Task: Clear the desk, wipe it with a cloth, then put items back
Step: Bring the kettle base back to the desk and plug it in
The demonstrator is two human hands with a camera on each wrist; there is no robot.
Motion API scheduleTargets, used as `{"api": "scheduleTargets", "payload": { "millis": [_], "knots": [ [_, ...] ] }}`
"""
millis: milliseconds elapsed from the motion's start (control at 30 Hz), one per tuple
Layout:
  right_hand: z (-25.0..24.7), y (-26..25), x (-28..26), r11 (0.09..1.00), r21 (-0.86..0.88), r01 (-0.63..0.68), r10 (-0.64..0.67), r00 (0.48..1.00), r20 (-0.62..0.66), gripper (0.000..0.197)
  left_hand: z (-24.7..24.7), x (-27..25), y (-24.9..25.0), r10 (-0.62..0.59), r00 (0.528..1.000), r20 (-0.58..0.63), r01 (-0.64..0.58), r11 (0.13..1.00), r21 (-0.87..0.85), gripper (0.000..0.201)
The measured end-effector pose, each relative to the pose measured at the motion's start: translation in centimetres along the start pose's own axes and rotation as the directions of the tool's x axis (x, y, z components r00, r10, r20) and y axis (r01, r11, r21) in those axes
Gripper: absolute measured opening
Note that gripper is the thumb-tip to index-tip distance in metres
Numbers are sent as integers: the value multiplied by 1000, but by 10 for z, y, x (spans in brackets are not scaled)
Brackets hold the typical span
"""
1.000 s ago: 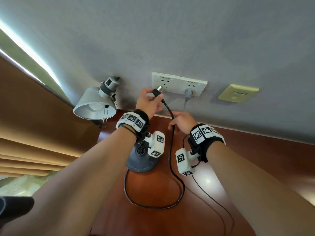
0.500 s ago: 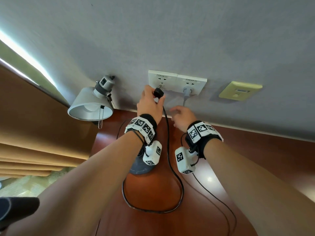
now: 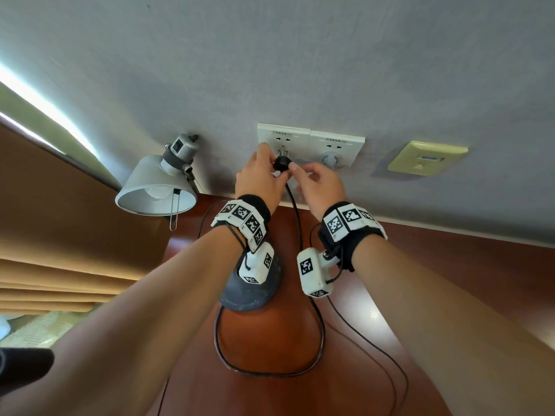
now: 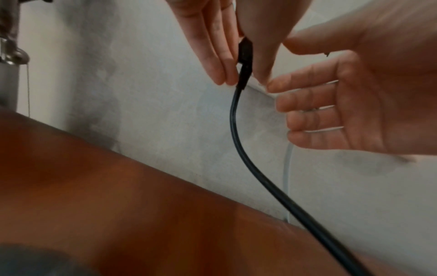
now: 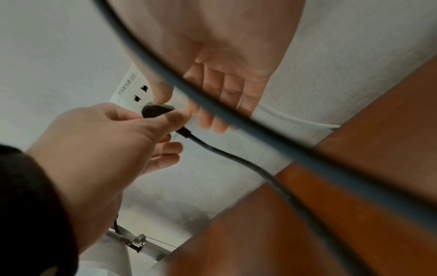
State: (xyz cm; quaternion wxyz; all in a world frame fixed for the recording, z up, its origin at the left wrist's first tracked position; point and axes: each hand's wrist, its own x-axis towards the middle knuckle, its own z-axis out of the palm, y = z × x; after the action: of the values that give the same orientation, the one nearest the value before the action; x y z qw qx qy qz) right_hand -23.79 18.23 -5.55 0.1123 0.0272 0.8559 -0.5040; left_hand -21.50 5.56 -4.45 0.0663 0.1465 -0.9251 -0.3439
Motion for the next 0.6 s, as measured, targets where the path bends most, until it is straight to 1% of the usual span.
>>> {"api": "scheduleTargets", "payload": {
  "millis": [100,267,433,533,600],
  "knots": [
    [-2,-2,3,998,-64,20,-23,999,-42,37,-6,7,-2,-6,999,33,5,1000,30,32],
    [-4,-11,-2,980,-181,76,-76,997,6,40,-14,14,-2,2,997,76,-7,998,63,22],
    [-2,-19,1,938,-329,105,-119,993,-23,47,-21,19,-9,26,990,140,-19,999,-51,25],
    [1,-26,1,889,-433,148,-168,986,-7,45,-26,20,-17,38,990,138,-25,995,-93,28],
    [6,-30,-1,857,-480,187,-203,979,19,40,-29,21,-20,58,990,129,-49,996,-71,26]
  ]
}}
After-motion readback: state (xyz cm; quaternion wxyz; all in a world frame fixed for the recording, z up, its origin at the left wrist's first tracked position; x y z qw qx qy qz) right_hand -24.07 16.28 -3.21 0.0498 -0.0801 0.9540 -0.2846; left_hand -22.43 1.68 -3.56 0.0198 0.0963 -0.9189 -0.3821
